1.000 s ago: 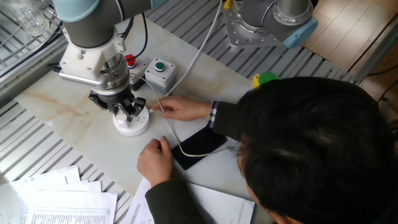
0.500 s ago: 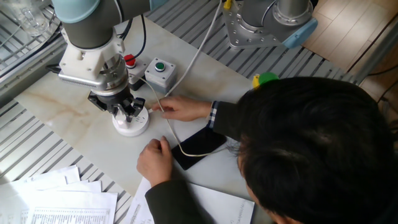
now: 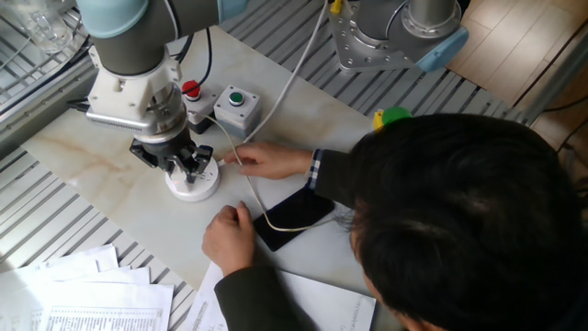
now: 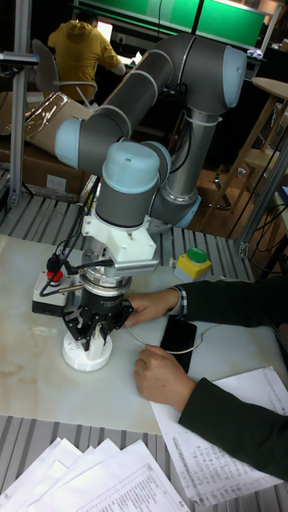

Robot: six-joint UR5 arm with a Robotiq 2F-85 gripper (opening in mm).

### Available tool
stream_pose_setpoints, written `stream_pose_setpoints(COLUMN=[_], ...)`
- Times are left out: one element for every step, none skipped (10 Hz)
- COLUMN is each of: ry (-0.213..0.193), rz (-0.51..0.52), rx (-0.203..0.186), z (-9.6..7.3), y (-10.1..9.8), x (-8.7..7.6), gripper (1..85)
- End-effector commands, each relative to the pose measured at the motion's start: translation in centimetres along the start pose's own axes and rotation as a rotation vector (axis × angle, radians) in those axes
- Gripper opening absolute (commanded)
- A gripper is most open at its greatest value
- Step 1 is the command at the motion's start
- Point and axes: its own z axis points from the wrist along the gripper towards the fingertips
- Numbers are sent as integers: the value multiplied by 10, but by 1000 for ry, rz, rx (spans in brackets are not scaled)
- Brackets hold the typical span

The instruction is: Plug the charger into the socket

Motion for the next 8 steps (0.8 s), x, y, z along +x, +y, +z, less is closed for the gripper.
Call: stream_pose_setpoints(ry=[2, 24, 57, 66, -2, -50, -57, -57], rz=[3, 2, -18, -52, -61, -51, -44, -46], rx=[10, 14, 57, 62, -26, -108, -113, -104], z=[-2, -8, -24, -40, -45, -49, -51, -51], y=[-2, 0, -5, 0, 27, 41, 41, 39], x=[-5, -3, 0, -3, -17, -24, -26, -28], gripper=[10, 10, 23, 203, 517, 823, 850, 850])
